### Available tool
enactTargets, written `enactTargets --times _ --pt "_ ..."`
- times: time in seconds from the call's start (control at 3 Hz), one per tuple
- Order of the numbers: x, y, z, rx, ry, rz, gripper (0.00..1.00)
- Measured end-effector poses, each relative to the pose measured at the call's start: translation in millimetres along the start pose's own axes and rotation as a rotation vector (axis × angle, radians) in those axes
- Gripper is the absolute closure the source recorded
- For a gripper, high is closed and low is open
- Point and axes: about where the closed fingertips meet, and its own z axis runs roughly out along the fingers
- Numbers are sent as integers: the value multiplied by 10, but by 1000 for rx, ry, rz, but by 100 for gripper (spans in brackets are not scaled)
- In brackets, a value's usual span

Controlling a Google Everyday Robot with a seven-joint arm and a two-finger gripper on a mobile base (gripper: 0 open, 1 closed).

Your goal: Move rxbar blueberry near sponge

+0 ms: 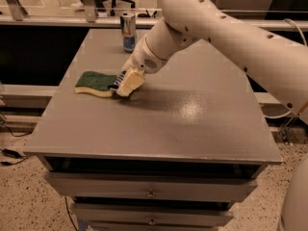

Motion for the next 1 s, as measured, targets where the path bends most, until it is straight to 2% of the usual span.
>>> enactTargets --times 0.33,0.67,1.0 --pt "-4 6 7 -3 -4 -3 0" --pt "35 -5 -150 15 -12 -5 0" --pt "257 -74 -506 40 -74 21 0"
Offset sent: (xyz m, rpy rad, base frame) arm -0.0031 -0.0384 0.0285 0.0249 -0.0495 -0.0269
